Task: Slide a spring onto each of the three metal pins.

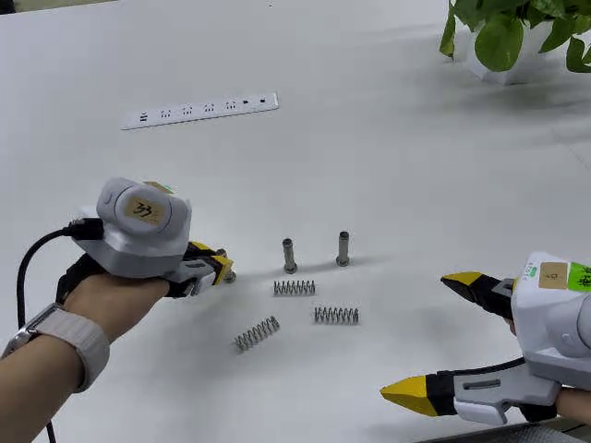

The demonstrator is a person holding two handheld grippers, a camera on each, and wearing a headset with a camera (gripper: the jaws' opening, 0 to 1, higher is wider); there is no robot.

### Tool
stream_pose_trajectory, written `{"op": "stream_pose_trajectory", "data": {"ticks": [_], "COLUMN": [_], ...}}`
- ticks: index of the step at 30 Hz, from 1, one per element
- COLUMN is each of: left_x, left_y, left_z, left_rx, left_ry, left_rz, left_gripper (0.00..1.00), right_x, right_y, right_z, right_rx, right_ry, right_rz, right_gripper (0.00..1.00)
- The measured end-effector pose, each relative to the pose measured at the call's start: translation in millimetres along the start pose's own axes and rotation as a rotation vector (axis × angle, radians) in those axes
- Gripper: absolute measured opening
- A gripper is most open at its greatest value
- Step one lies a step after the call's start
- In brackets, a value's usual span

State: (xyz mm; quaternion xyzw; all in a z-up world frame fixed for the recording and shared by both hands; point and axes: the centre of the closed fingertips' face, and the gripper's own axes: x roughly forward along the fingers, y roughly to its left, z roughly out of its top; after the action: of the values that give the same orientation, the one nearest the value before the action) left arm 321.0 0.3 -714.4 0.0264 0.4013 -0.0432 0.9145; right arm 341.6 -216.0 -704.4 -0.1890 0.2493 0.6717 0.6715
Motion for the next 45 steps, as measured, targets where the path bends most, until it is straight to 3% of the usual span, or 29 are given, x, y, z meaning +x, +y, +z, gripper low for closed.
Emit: {"op": "stream_pose_trajectory", "data": {"ticks": [17,25,28,35,39,43,45], "left_x": [1.3,1.4,1.3,-3.9,-7.3,-11.7,-13.5], "left_y": [0.4,3.6,2.1,-0.2,-4.6,-0.4,-4.4], "left_z": [0.8,2.4,3.3,2.3,5.3,5.6,3.7], "left_rx": [-0.014,-0.015,-0.024,-0.044,-0.062,-0.057,-0.062], "left_ry": [-0.019,-0.037,-0.045,-0.075,-0.112,-0.158,-0.156], "left_rz": [-0.012,0.004,-0.002,-0.022,-0.042,-0.046,-0.062], "left_gripper": [0.1,0.32,0.44,0.62,0.78,0.96,1.0], "right_x": [0.5,1.1,1.2,1.1,1.2,1.5,1.7], "right_y": [-1.6,-2.7,-2.6,-1.9,-1.4,-1.2,-1.2], "right_z": [-3.4,-6.8,-7.1,-6.6,-7.4,-7.8,-7.7], "right_rx": [0.0,-0.008,-0.009,-0.009,-0.009,-0.011,-0.012], "right_ry": [0.009,0.02,0.021,0.022,0.025,0.027,0.028], "right_rz": [0.002,0.003,0.004,0.003,0.005,0.007,0.007], "right_gripper": [0.93,0.93,0.93,0.93,0.94,0.94,0.94]}}
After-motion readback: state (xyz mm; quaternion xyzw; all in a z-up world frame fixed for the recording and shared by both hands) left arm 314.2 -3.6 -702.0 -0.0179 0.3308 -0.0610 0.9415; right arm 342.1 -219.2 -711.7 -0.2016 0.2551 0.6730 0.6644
